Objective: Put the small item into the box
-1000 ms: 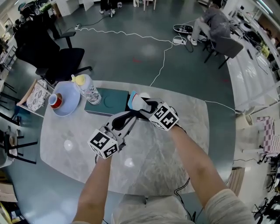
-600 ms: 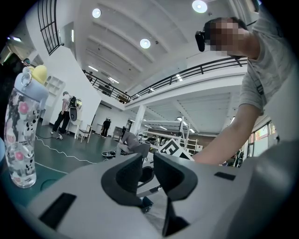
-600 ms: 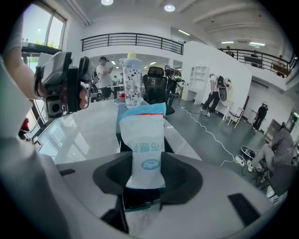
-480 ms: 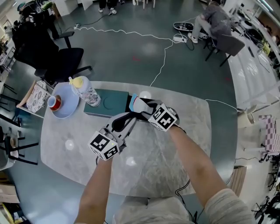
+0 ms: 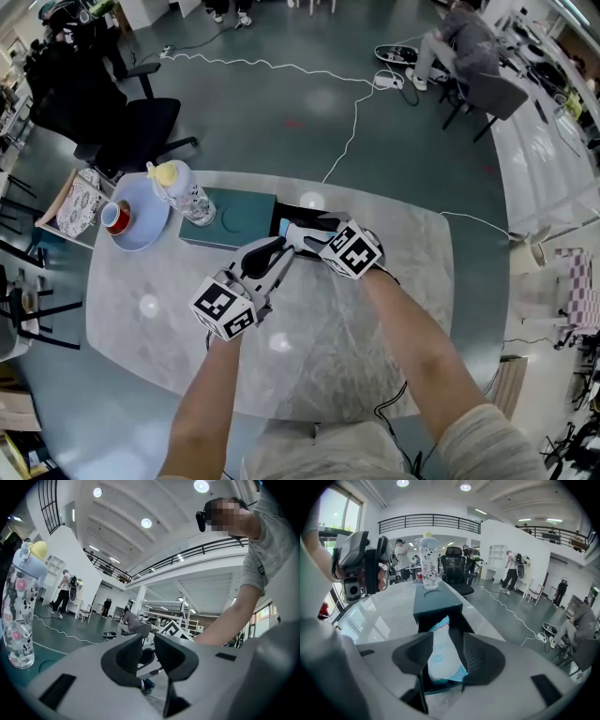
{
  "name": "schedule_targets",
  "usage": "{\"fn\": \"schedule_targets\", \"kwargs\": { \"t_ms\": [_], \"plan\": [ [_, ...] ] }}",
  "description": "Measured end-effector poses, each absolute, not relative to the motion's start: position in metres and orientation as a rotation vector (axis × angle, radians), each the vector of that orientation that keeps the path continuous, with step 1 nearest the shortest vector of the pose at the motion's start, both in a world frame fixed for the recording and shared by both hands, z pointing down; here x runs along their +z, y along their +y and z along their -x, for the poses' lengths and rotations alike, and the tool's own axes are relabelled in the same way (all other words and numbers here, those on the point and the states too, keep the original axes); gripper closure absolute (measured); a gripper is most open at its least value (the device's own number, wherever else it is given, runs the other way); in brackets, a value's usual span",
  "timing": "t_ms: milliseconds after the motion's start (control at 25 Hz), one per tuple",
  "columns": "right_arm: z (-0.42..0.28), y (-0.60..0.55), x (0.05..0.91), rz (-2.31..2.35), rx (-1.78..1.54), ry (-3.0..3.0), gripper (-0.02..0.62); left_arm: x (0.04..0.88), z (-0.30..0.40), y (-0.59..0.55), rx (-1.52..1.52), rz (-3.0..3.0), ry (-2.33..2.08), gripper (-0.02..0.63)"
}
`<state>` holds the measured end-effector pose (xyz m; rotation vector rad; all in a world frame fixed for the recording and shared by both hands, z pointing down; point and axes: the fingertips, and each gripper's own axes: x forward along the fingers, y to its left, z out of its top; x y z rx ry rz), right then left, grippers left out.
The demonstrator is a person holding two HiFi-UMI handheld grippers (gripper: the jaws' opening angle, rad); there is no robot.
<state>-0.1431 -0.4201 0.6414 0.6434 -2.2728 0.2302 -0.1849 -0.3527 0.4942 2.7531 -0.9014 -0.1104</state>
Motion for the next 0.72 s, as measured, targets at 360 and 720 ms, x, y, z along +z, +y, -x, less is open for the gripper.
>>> {"fn": "schedule_targets", "kwargs": {
  "t_ms": [360,720],
  "plan": [
    [0.141,-0.419,0.63,-0.674,0.248,-2.311,0.383,0.488,0.182,-0.355,-0.123,-2.76,-0.895,0.528],
    [0.145,-0.41,0.612,-0.703,0.271,-2.369,0.383,0.481,0.179,-0.354,-0.137,-2.767,-0.893,0.528]
  ]
}}
